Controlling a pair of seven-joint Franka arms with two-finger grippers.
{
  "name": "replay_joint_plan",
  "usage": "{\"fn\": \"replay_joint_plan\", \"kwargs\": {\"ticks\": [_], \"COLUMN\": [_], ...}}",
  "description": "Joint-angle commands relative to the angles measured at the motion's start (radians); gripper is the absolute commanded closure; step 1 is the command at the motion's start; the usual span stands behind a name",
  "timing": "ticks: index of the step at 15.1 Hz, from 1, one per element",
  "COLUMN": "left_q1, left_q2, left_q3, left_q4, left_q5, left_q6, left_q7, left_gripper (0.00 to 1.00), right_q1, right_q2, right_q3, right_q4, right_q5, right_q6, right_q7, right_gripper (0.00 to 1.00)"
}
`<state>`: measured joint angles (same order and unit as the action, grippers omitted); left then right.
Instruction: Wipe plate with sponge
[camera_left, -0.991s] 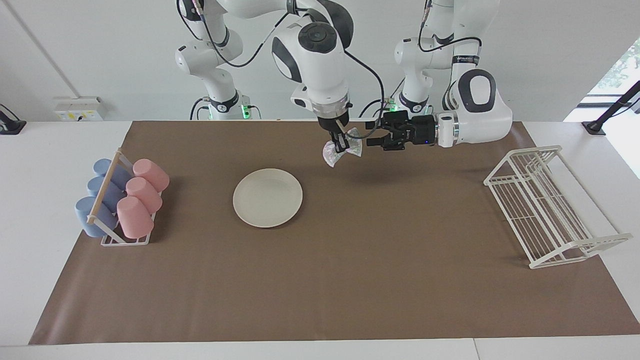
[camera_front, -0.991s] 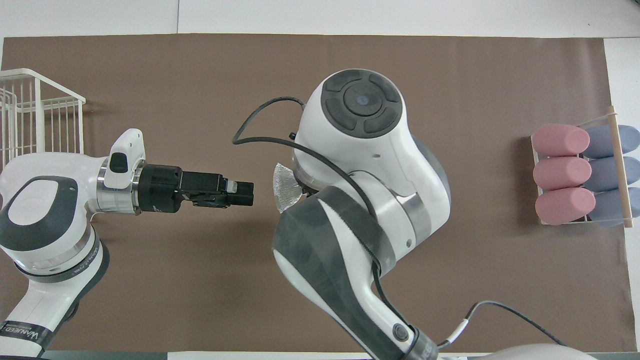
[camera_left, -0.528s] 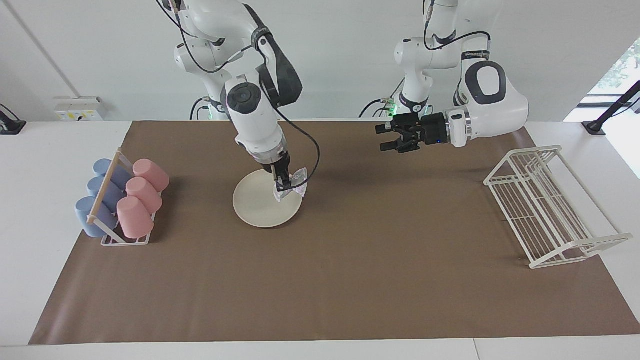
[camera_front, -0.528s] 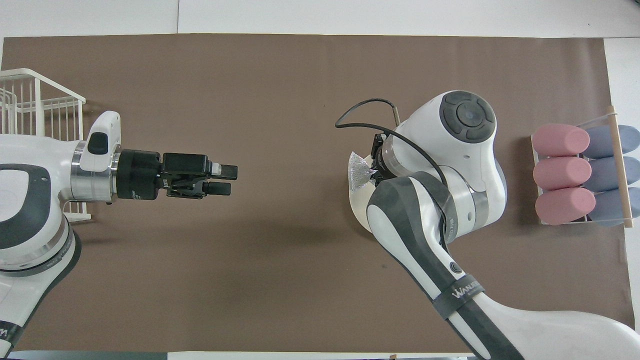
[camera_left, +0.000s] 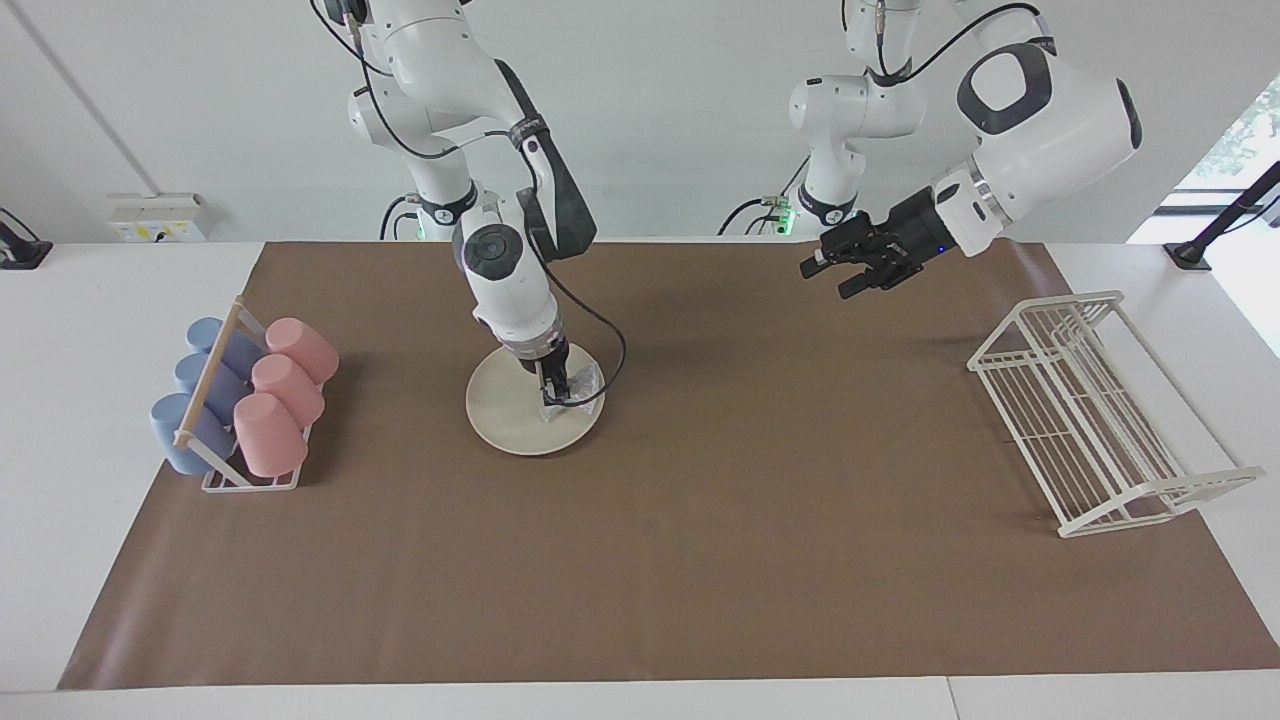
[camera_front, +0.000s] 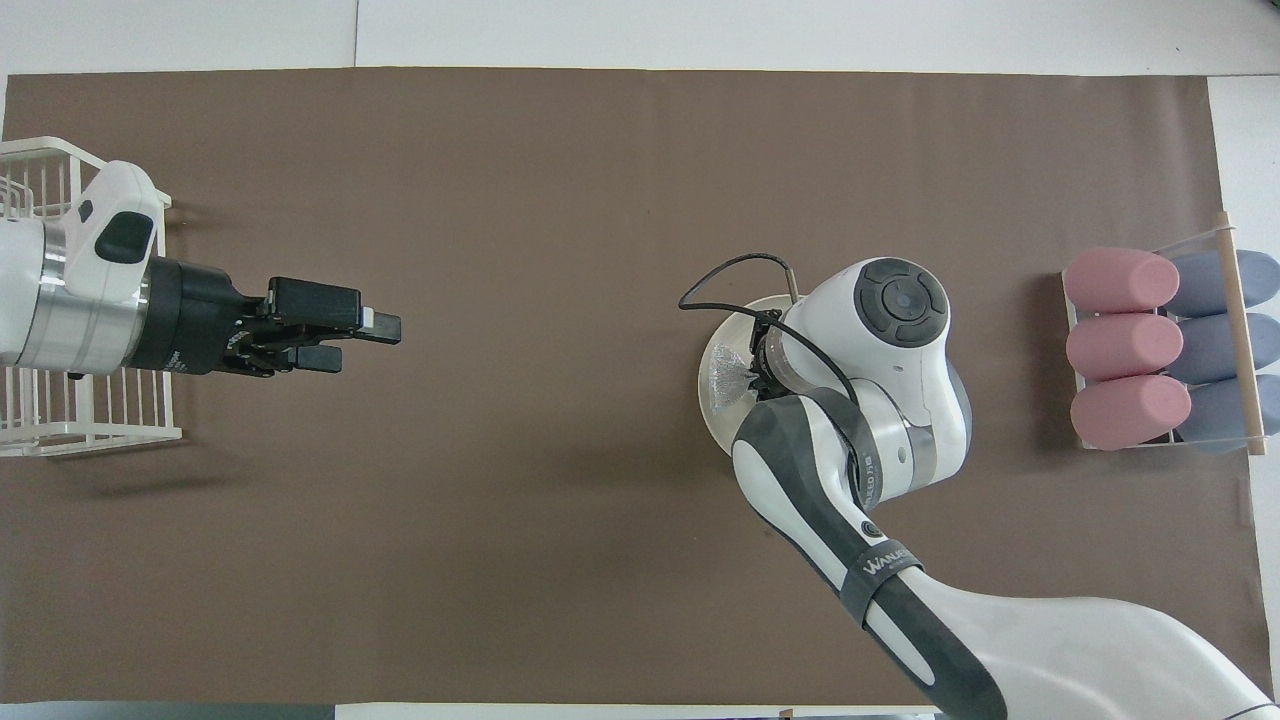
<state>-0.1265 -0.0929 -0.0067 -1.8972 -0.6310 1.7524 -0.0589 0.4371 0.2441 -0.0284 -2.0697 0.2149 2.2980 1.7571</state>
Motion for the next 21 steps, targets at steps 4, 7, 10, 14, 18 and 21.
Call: {"fn": "replay_joint_plan", "kwargs": {"ticks": [4,7,10,14,18,21], "left_q1": [0.041,0.041,0.042,0.051,0.051,0.051], "left_q2": [0.009,0.013,0.013,0.013,0.007,0.007], "left_q3": [-0.007,-0.007,-0.006,-0.007,-0.006,-0.006], "left_q4": [0.069,0.099,0.106,0.106,0.107,0.106], "left_q5": [0.408,0.56,0.632,0.633,0.631,0.626], "left_q6": [-0.063,-0.065,-0.079,-0.086,-0.087,-0.077], "left_q7": [-0.015,-0.015,-0.015,-0.015,-0.016,-0.021], "left_gripper": [0.0,0.0,0.0,0.0,0.0,0.0], "right_q1": [-0.069,-0.13,-0.158,-0.137,-0.031,0.029], "right_q2": [-0.054,-0.055,-0.058,-0.057,-0.046,-0.029], "right_q3": [0.007,0.007,0.007,0.01,0.016,0.015], "right_q4": [-0.138,-0.142,-0.159,-0.158,-0.156,-0.159], "right_q5": [0.014,0.012,0.012,0.021,0.024,0.024], "right_q6": [0.07,0.06,0.061,0.089,0.201,0.233], "right_q7": [-0.215,-0.322,-0.373,-0.276,-0.07,0.033], "right_gripper": [1.0,1.0,1.0,1.0,1.0,1.0]}}
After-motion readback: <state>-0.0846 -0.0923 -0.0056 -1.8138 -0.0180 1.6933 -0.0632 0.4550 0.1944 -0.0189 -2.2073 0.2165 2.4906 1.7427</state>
